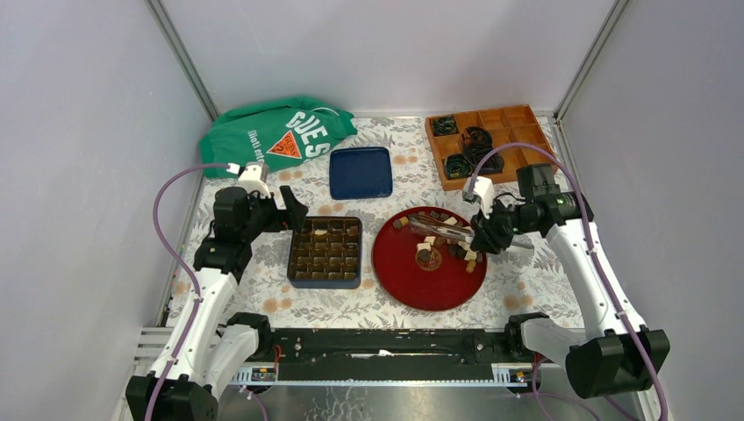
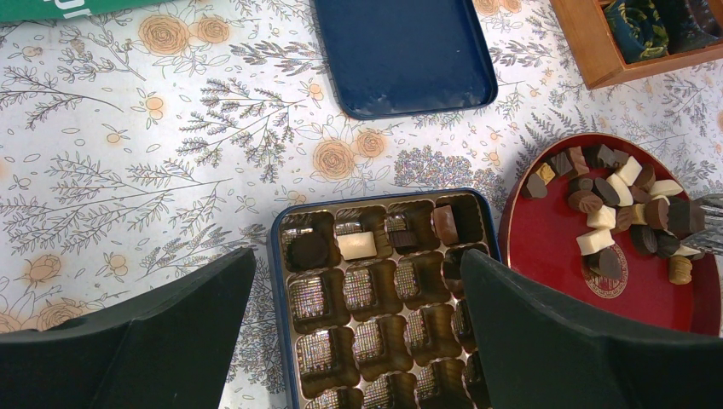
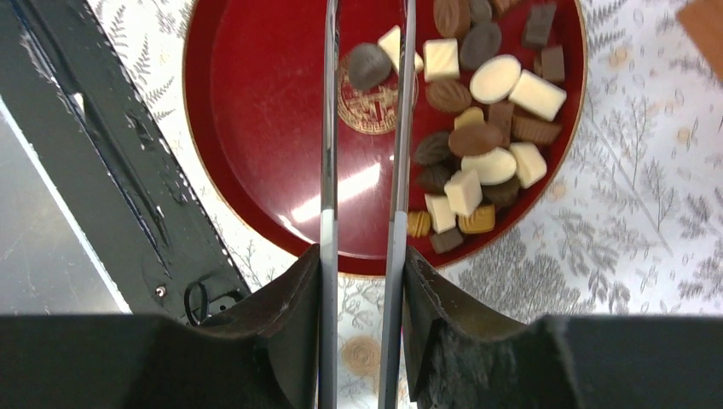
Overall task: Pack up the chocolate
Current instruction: Pick up the fake chocolate from the plate, then place the fake chocolate in the packing box.
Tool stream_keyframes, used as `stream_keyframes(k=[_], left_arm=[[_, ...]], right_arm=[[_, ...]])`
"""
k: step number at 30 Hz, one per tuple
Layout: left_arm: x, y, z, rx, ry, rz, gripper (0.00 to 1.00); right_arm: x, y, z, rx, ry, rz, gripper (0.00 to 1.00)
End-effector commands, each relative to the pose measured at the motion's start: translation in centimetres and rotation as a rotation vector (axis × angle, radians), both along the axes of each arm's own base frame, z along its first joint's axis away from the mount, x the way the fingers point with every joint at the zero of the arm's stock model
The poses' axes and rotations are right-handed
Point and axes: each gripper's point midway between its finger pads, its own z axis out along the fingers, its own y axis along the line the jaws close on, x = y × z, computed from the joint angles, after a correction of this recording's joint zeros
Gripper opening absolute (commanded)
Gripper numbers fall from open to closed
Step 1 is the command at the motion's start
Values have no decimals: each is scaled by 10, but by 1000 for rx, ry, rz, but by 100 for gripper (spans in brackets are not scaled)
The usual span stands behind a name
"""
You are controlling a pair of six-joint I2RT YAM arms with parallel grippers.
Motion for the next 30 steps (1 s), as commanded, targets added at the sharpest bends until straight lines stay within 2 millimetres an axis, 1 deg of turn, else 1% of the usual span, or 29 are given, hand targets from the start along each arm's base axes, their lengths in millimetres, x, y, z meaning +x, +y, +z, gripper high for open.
stream_keyframes(k=[1,3,4,5,12,15,20,26,30], left_arm=[[5,2,15,3,-48,3,99],[5,2,14,5,-48,7,99],[5,2,15,5,-49,7,99],[5,3,15,6,-50,7,99],[6,3,14,8,-48,10,99],[6,4,13,12,-45,14,99],[6,5,14,14,-46,19,99],[6,5,13,17,-44,21,99],[6,6,12,18,-43,22,99]], right_arm=[[19,34,29,109,-99,108,0],[22,47,28,98,-107,137,0],[23,57,29,93,-121,168,0],[26,61,28,86,-125,176,0],[34,105,32,45,-134,315,0],[40,126,30,8,-155,365,1],[46,156,22,-47,-164,424,3],[52,185,15,-88,-169,451,5],[55,201,11,-101,-172,460,9]])
